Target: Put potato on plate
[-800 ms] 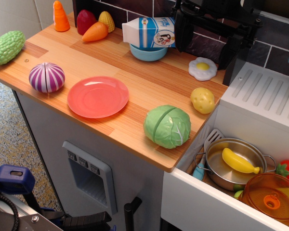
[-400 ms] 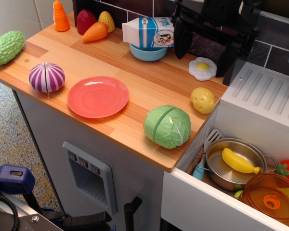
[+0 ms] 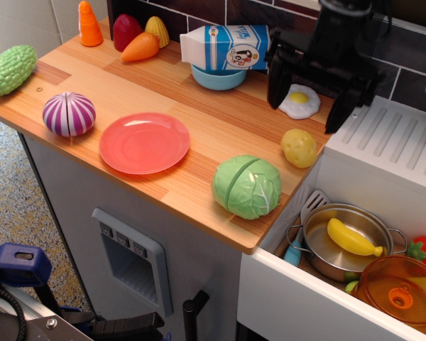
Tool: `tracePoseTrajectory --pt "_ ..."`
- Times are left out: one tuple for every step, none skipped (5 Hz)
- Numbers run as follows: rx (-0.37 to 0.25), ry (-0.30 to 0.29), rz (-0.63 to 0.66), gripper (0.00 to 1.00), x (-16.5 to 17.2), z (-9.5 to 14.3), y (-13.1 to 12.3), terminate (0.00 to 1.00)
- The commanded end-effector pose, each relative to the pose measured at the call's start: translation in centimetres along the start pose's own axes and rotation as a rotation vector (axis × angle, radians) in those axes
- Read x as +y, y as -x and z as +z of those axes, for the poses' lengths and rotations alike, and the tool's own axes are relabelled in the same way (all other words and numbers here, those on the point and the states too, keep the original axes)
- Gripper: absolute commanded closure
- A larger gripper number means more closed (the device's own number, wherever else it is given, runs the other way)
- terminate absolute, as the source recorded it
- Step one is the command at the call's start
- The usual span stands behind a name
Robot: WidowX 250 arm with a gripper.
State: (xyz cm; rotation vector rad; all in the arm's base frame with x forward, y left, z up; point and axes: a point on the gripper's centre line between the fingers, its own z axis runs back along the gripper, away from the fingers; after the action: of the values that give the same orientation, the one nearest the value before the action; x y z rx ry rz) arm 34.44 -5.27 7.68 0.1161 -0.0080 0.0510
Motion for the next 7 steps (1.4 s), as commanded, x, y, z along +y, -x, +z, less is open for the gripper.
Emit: tracePoseTrajectory --pt "-0.065 0.019 0.007 0.0 0.3 0.4 -1.7 0.0" --pt "-0.083 0.035 0.009 0.0 0.1 -0.7 -2.0 0.0" --pt "-0.095 0.042 0.013 0.0 0.3 -1.8 -2.4 0.0" --pt "-0.065 0.028 0.044 0.0 0.6 -2.6 -2.8 0.0" --pt "-0.058 0.042 0.041 0.0 0.9 -3.4 -3.1 0.0" --pt "-0.068 0.066 0.043 0.0 1.2 -4.5 -3.1 0.0" --pt "-0.098 0.056 0.043 0.0 1.1 -5.6 -2.9 0.0"
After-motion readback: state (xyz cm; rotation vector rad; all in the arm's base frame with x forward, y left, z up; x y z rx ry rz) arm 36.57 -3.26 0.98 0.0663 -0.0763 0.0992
